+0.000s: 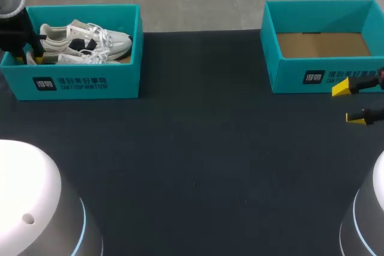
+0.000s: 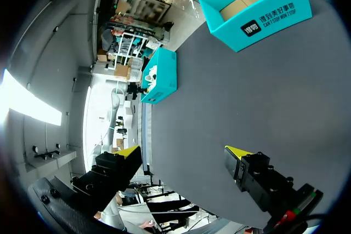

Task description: Take the shoe out of the shoebox, open the shoe tongue, remove and reinsert the insole, then place the shoe into the shoebox

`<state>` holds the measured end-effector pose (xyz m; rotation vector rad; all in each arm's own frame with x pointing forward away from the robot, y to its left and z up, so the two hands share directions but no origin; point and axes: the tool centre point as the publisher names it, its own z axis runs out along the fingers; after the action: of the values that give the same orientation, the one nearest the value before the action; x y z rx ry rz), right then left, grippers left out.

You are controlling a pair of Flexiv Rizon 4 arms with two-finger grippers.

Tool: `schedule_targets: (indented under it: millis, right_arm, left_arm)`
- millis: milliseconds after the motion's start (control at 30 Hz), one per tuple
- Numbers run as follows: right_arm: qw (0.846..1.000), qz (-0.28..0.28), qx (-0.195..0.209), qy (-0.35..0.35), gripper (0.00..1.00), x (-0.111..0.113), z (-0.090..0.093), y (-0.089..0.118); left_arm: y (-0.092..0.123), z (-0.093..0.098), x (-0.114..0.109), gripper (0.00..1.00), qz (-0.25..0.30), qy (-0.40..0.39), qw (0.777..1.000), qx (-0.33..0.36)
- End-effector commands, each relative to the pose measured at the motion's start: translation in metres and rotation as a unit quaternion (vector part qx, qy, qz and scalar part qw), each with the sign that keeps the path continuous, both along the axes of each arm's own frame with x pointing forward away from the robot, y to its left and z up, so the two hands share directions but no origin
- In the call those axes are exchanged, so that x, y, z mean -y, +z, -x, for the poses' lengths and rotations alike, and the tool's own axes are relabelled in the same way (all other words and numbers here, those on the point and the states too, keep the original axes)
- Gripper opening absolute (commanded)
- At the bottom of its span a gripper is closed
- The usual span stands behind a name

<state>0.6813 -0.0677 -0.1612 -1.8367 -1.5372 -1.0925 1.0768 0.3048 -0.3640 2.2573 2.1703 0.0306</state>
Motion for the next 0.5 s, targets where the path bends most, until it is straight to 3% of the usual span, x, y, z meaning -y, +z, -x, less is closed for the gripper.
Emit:
schedule_targets:
  millis: [33,500]
  right_arm:
    - [1.000,0.001,0.000,-0.001,1.00,-0.001,0.001,0.000]
    - [1.000,0.001,0.000,-0.001,1.00,-0.001,0.001,0.000]
  left_arm:
    - [-0.008,0.002,0.002,0.47,-0.002,0.001,1.000,0.004]
    - [-0.025,0.000,0.001,0.41,-0.005,0.008,1.000,-0.007]
